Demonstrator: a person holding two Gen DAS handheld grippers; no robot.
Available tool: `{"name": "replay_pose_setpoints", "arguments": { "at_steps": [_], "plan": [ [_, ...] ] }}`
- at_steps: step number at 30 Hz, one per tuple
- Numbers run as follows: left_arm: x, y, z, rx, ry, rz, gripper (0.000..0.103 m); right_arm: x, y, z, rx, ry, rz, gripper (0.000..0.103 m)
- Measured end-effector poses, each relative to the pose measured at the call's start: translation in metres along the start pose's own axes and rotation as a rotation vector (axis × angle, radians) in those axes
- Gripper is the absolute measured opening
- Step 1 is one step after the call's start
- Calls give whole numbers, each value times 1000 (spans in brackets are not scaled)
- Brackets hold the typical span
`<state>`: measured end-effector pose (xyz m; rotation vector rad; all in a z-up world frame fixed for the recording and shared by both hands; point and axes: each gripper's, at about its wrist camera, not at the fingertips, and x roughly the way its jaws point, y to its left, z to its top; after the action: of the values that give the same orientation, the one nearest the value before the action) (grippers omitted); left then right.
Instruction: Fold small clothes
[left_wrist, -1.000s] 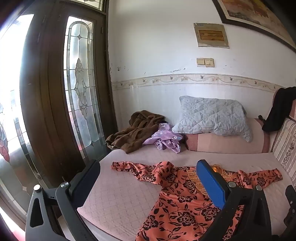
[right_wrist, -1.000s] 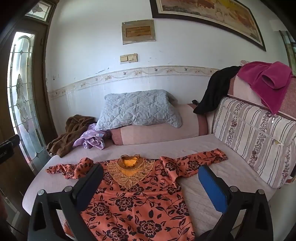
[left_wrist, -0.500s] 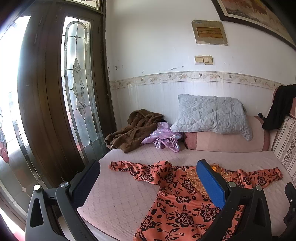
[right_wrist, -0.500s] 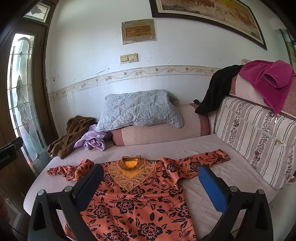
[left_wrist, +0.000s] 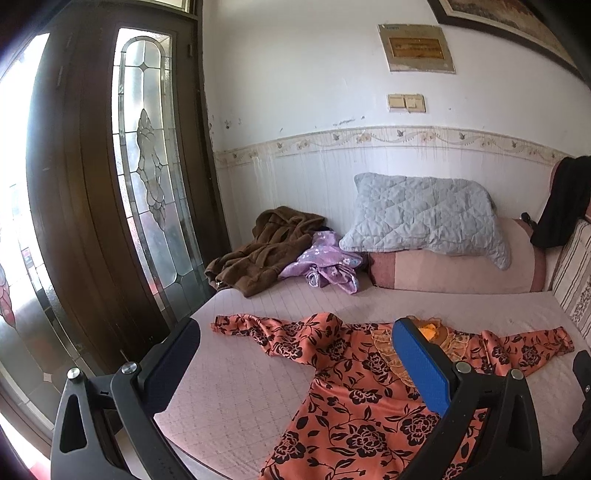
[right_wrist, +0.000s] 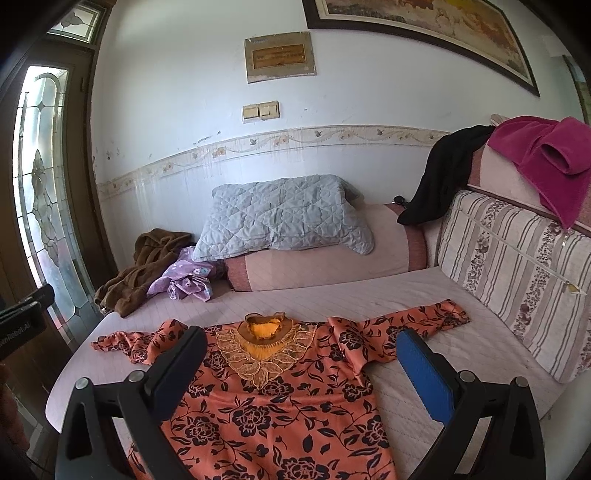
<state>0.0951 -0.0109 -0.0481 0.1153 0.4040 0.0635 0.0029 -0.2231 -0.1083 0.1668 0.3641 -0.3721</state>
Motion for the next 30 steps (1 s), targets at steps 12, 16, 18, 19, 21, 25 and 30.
{"name": "replay_pose_setpoints", "arguments": {
  "at_steps": [12,16,18,19,21,25,30],
  "plan": [
    [40,-27,-5,16,36,5,103,47,-1,-3,-48,30,-17,103],
    [60,-39,-10,25,63,5,103,61,-3,-5,-45,41,-22,103],
    [71,-45,-15,25,81,1,103,69,-4,-6,-55,54,-37,103],
    [78,-50,-18,30,94,-3,103,75,-4,-8,-58,64,-45,103],
    [90,-58,-26,41,118,-8,103,87,-5,-10,-71,81,-65,103],
    [113,-76,-38,77,168,-21,103,110,-10,-15,-81,111,-108,103],
    [145,-97,-48,93,195,-33,103,132,-19,-18,-64,140,-123,103]
  ]
}}
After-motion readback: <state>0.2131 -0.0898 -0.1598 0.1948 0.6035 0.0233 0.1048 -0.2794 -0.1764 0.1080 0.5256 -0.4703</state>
